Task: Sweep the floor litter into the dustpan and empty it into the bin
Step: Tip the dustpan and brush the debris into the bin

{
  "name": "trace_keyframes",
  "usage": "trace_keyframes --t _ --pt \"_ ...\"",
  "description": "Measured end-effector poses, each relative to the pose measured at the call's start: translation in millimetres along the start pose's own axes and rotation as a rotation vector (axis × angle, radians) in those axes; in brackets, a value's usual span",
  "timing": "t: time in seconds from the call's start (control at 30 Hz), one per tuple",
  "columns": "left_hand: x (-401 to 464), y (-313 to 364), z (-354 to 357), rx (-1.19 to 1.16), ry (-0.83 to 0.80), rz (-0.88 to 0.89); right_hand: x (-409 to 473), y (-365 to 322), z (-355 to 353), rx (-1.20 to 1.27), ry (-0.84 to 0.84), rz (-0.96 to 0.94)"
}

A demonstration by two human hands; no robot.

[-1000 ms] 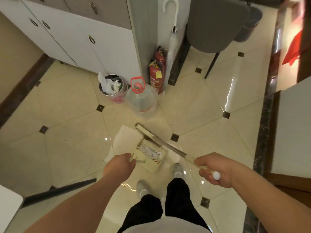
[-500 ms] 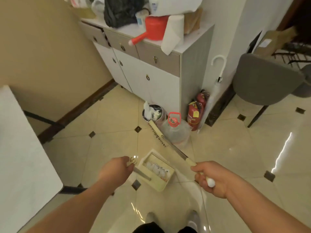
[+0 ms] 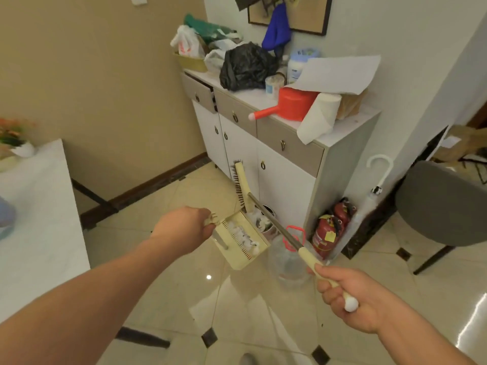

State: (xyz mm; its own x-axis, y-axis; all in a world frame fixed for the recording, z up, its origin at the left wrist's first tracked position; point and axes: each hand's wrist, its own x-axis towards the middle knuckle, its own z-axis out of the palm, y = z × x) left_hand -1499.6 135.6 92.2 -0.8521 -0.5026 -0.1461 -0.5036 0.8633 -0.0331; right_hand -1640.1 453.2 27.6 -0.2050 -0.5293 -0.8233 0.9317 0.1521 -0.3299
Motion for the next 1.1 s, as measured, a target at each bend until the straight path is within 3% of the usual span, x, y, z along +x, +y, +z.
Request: trace_keyframes --t 0.2,0.3,0.43,0.77,0.93,1.1 --pt "42.6 8.1 -24.3 0.113 0.031 0.052 18.2 -28.9 5.0 0.109 -0.239 -0.009" --pt "61.9 25.1 -26.1 0.182 0.019 0.093 24.5 -39.0 -0.7 -0.009 -0.144 0.001" --pt "84.5 60.0 -19.8 0.25 -0.054 0.116 20.2 -53.7 -2.7 -0.369 0.054 -0.148" --pt "113.6 135.9 8.1 0.498 -0.114 0.309 4.9 -81.2 -67.7 -1.06 0.152 -0.335" --pt "123.5 158.7 10.4 0.566 -0.116 0.318 0.5 -90.6 -92.3 -1.192 0.208 -0.373" --pt "132.4 172.1 10.9 0.579 -0.12 0.3 -3.7 -96.9 -103.4 -1.123 0.179 -0.372"
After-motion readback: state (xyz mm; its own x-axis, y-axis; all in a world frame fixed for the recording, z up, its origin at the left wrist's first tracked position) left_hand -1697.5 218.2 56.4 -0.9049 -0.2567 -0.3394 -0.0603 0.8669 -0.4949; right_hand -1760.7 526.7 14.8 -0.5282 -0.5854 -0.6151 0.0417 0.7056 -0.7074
